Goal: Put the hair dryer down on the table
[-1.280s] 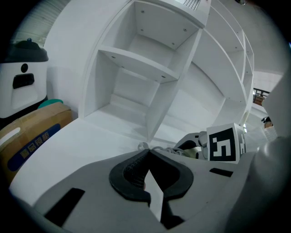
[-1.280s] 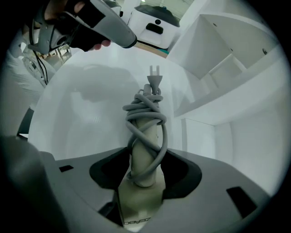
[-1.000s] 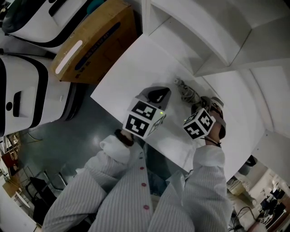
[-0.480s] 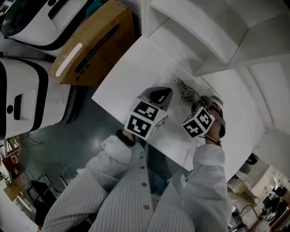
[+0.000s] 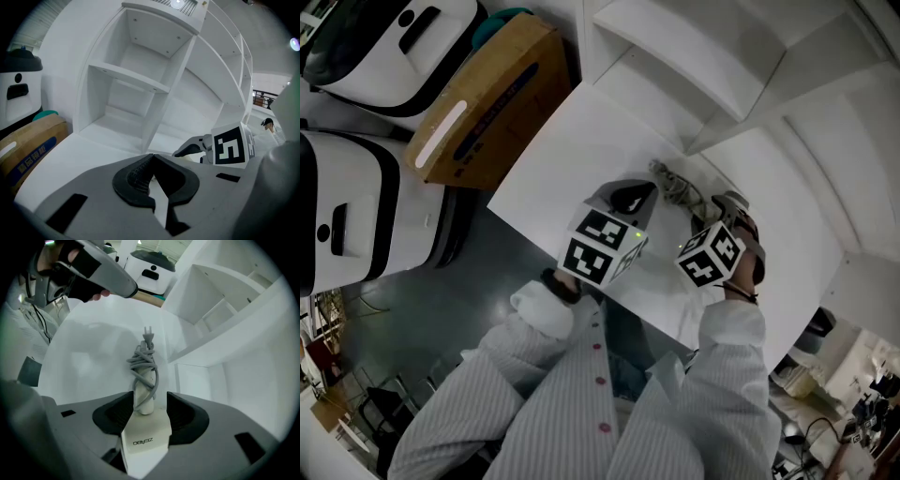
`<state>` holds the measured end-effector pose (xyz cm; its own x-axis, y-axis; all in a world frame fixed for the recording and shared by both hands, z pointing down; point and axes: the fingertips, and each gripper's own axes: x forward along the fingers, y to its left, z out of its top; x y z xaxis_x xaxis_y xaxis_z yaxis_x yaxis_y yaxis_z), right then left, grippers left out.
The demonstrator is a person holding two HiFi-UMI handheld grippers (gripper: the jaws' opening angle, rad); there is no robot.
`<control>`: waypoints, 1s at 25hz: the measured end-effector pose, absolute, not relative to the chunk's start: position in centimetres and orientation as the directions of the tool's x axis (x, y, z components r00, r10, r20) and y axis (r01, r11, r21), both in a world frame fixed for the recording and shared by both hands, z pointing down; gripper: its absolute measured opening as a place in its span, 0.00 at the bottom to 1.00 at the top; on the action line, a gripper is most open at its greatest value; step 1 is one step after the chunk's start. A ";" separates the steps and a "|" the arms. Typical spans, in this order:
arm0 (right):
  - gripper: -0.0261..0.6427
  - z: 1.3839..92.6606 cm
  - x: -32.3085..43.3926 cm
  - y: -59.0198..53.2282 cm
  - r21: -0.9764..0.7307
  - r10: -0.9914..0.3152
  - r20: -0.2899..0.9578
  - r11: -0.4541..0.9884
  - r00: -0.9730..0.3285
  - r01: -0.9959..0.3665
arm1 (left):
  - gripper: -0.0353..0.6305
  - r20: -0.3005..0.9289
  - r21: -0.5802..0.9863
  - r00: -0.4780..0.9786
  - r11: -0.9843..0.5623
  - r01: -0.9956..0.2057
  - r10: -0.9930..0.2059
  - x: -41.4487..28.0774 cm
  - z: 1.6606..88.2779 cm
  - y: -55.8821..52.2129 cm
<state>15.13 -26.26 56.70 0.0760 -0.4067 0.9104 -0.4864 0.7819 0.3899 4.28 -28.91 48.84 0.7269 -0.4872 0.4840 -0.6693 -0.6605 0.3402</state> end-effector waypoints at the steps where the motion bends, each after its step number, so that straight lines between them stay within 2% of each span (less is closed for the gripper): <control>1: 0.33 56.1 15.1 -26.2 0.396 -0.419 0.906 0.774 0.070 -0.494 | 0.07 0.480 0.338 0.730 -0.665 -0.666 -0.487 4.6 48.5 -28.7; 8: 0.33 51.2 15.2 -25.9 0.418 -0.518 0.856 0.692 -0.001 -0.588 | 0.07 0.441 0.315 0.757 -0.707 -0.633 -0.482 6.6 45.7 -27.6; 17: 0.33 43.8 15.9 -24.0 0.342 -0.635 0.761 0.566 -0.133 -0.750 | 0.07 0.381 0.271 0.793 -0.762 -0.588 -0.476 9.7 40.8 -25.8; 23: 0.32 36.2 16.5 -21.8 0.213 -0.786 0.566 0.431 -0.248 -0.877 | 0.07 0.322 0.228 0.825 -0.808 -0.544 -0.465 11.5 36.1 -23.7; 25: 0.27 33.3 17.0 -21.0 0.123 -0.839 0.462 0.381 -0.287 -0.916 | 0.07 0.290 0.209 0.842 -0.829 -0.519 -0.455 12.1 34.1 -22.8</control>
